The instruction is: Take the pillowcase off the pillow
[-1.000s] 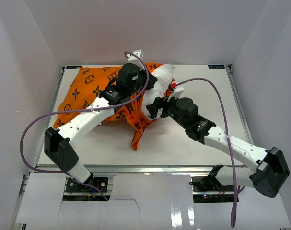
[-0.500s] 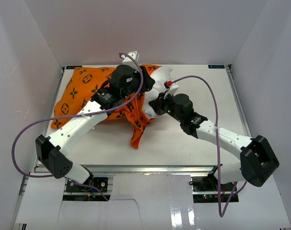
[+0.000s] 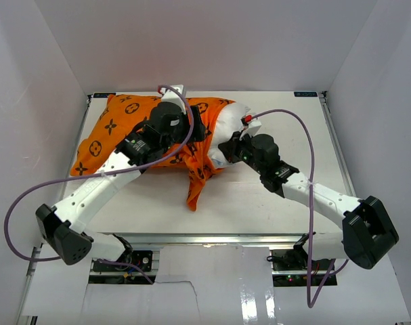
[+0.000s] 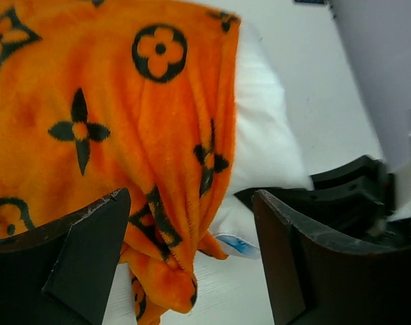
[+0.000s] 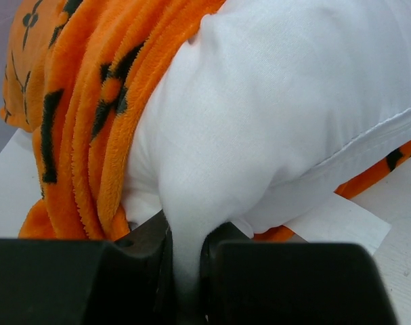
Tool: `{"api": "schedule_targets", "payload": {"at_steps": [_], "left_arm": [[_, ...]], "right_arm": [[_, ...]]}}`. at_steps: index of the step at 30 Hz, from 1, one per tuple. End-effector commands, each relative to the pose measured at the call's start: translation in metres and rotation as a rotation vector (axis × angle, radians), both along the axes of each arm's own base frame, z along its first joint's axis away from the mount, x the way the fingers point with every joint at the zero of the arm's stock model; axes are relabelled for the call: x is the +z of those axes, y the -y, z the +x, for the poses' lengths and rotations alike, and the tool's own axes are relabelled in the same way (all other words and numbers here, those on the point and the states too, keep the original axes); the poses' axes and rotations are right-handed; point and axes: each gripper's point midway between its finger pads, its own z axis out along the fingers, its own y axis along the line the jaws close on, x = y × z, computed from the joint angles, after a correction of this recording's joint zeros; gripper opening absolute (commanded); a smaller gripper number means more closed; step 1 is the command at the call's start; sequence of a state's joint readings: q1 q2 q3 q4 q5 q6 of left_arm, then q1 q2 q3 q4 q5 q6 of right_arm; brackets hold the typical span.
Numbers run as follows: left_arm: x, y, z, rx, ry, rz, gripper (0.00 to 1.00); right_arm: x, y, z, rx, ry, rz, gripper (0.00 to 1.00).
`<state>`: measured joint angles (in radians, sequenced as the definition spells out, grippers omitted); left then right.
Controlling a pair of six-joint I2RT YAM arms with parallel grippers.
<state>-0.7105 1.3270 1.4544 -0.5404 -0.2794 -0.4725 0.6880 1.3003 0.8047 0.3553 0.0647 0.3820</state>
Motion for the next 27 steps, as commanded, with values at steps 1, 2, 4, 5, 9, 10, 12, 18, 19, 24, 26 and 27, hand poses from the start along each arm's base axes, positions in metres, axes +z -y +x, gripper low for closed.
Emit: {"api": "schedule_targets", "payload": {"at_steps": [1, 2, 4, 5, 9, 10, 12, 18, 19, 24, 26, 27], "left_arm": [[-0.063, 0.005, -0.004, -0.03, -0.146, 0.103, 0.84], [-0.07, 0.007, -0.001, -0.028, -0.154, 0.108, 0.84], [-0.091, 0.009, 0.005, -0.014, -0.188, 0.145, 0.81], [-0.097, 0.006, 0.009, 0.013, -0.192, 0.167, 0.78], [-0.115, -0.011, 0.021, 0.122, -0.208, 0.244, 0.0], [-0.116, -0.019, 0.022, 0.155, -0.215, 0.267, 0.0], [-0.104, -0.035, 0.031, 0.249, -0.173, 0.295, 0.0], [-0.088, -0.092, 0.059, 0.441, -0.174, 0.287, 0.0], [-0.09, -0.109, 0.064, 0.483, -0.19, 0.289, 0.0], [-0.072, -0.151, 0.064, 0.595, -0.169, 0.243, 0.0], [-0.07, -0.164, 0.062, 0.641, -0.159, 0.247, 0.0], [-0.067, -0.167, 0.06, 0.648, -0.152, 0.242, 0.0]], "right_arm": [[0.061, 0.003, 0.004, -0.023, 0.15, 0.14, 0.08], [0.063, 0.004, 0.004, -0.027, 0.152, 0.145, 0.08], [0.062, 0.004, 0.003, -0.027, 0.151, 0.146, 0.08], [0.061, 0.005, 0.003, -0.03, 0.149, 0.147, 0.08], [0.059, 0.026, 0.004, -0.092, 0.147, 0.161, 0.08], [0.047, 0.035, 0.004, -0.121, 0.121, 0.158, 0.08], [0.045, 0.062, 0.006, -0.199, 0.113, 0.195, 0.08], [0.01, 0.136, 0.014, -0.354, 0.057, 0.205, 0.08], [0.009, 0.147, 0.015, -0.386, 0.055, 0.213, 0.08], [0.002, 0.211, 0.019, -0.506, 0.025, 0.216, 0.08], [0.003, 0.227, 0.016, -0.518, 0.024, 0.229, 0.08], [0.007, 0.224, 0.013, -0.493, 0.034, 0.235, 0.08]]}}
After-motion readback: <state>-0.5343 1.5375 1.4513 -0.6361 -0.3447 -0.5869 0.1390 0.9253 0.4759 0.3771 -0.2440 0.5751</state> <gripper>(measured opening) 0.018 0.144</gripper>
